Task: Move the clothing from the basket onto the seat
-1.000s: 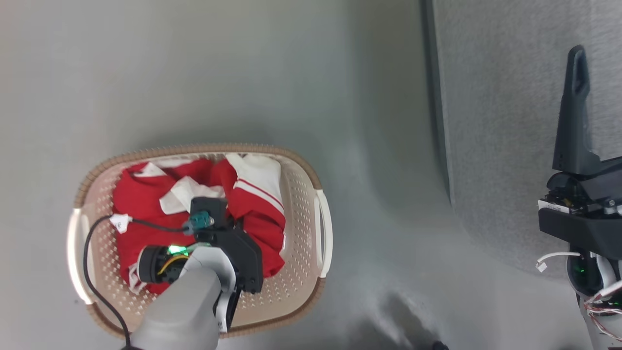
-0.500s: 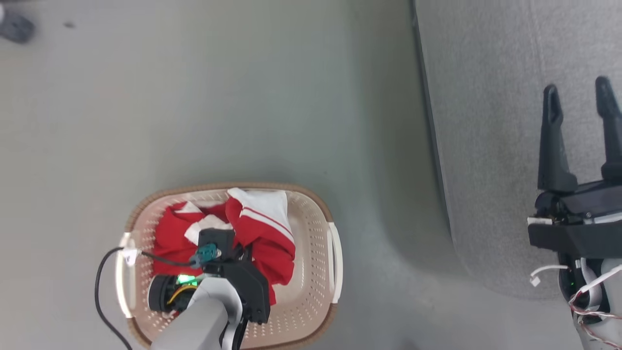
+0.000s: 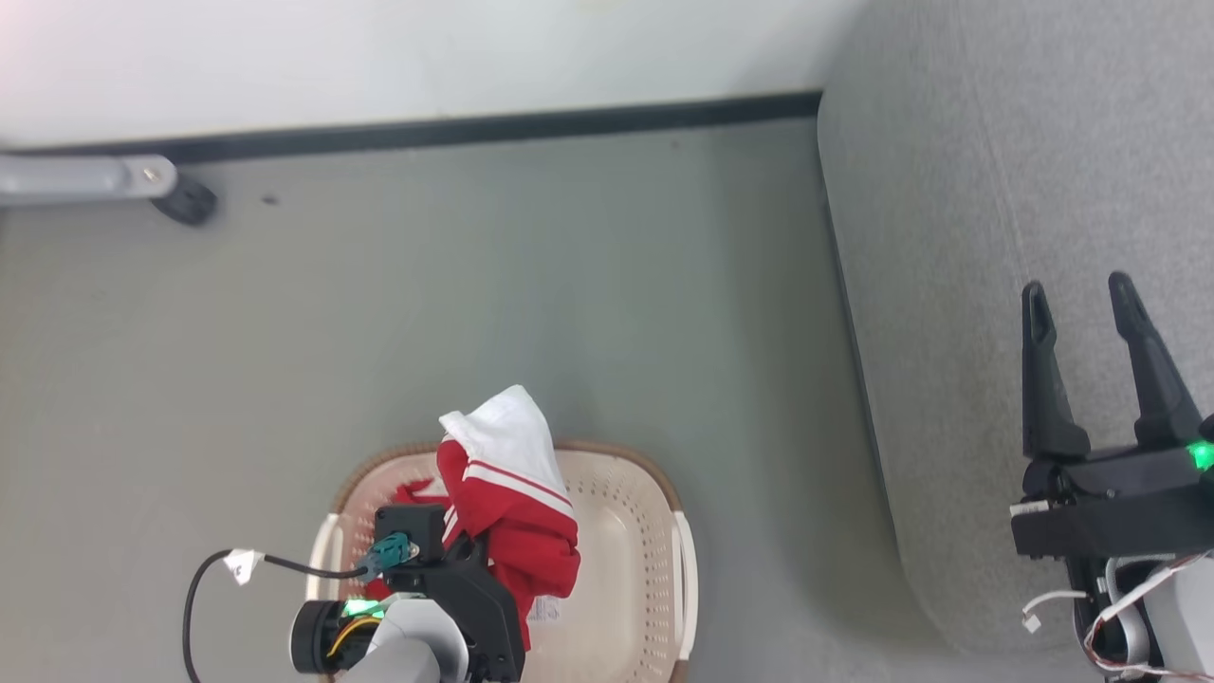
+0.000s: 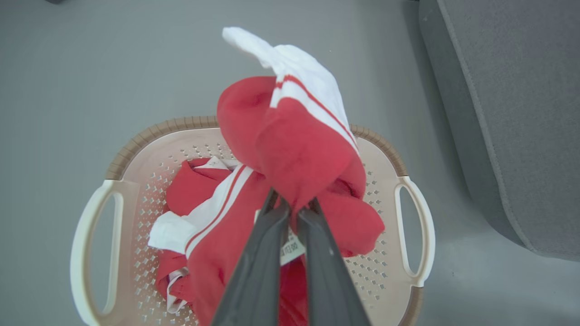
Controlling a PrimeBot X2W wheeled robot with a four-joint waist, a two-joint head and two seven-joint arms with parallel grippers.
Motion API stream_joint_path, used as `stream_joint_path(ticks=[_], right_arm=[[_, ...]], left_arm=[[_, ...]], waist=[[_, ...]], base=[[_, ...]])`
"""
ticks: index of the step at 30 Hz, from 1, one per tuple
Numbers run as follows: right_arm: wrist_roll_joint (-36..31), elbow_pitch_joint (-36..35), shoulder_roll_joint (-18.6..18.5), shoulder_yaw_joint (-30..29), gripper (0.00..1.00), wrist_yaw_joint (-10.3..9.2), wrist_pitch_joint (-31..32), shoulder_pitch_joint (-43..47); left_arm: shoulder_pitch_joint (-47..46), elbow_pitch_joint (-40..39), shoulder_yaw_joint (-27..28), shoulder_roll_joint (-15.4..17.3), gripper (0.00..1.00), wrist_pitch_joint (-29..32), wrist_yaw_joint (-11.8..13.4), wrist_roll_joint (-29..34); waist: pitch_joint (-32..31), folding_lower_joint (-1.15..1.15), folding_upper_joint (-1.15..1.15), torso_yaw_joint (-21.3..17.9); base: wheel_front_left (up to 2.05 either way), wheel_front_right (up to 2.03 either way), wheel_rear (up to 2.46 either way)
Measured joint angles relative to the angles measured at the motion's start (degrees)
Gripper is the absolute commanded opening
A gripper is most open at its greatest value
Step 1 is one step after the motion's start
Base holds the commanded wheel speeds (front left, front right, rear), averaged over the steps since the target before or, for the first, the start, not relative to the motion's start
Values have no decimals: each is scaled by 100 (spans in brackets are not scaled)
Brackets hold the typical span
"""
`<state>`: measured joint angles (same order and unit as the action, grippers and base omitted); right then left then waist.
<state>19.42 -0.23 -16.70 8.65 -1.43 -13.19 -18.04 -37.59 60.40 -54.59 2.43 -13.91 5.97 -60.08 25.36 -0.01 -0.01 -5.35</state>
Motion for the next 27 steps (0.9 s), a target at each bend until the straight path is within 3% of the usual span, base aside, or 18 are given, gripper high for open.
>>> stream_joint_path(ticks=[13,27], right_arm=[[108,253,27,10,100,0,-1,537],[181,392,130,69,100,-15,0,1078]], left_arm=[[259,-475,541,301,0,-32,-48,-11],[293,-2135,1441,725,0,-33,11,538]], waist=[[-925,0,0,298],[-1630,0,0,552]], base=[[0,0,0],[0,0,0]])
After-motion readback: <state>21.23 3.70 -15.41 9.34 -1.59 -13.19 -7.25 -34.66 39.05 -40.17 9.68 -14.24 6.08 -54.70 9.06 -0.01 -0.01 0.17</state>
